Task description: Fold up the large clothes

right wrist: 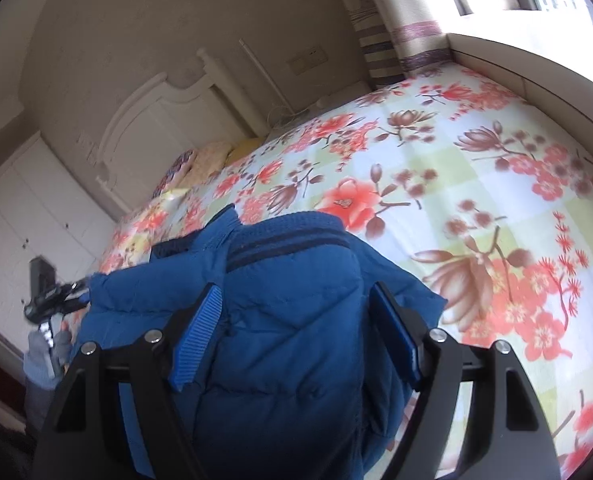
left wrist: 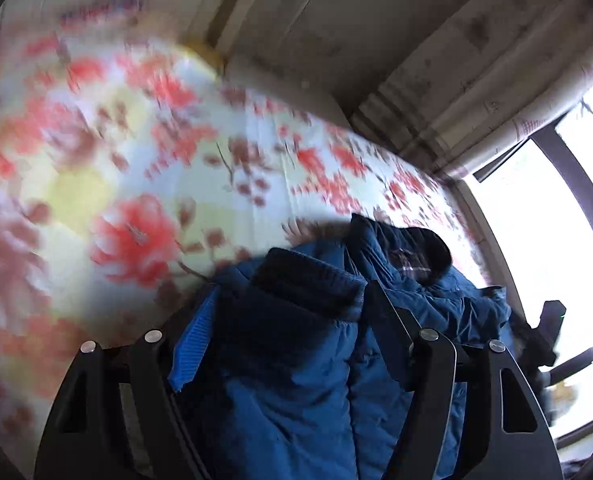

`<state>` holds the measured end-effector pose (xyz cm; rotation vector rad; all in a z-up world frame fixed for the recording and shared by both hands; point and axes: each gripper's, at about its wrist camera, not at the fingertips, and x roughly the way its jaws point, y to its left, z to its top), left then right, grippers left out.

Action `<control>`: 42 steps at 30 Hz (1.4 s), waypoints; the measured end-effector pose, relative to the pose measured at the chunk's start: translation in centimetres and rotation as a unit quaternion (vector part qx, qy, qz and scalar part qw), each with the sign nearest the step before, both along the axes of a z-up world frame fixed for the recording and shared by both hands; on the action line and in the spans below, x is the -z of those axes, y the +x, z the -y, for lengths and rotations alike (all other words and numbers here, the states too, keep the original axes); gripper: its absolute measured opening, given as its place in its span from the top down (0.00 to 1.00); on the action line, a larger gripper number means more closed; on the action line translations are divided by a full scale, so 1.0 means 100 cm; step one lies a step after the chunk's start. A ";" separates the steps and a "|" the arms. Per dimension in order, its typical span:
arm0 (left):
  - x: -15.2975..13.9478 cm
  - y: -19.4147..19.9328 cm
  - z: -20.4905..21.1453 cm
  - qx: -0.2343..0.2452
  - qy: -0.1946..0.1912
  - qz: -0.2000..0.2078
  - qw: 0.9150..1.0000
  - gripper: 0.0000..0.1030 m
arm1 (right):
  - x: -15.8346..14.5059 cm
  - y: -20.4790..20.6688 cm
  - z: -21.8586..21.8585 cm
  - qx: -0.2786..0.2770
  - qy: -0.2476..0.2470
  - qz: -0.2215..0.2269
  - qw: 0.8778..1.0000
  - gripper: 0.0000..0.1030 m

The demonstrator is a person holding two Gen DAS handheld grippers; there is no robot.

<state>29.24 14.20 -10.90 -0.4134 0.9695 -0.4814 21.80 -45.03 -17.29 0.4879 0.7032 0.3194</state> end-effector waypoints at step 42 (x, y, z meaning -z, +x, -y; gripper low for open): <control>-0.070 -0.011 0.066 -0.109 0.165 0.147 0.969 0.06 | -0.103 0.050 -0.069 0.000 -0.143 0.052 0.988 0.24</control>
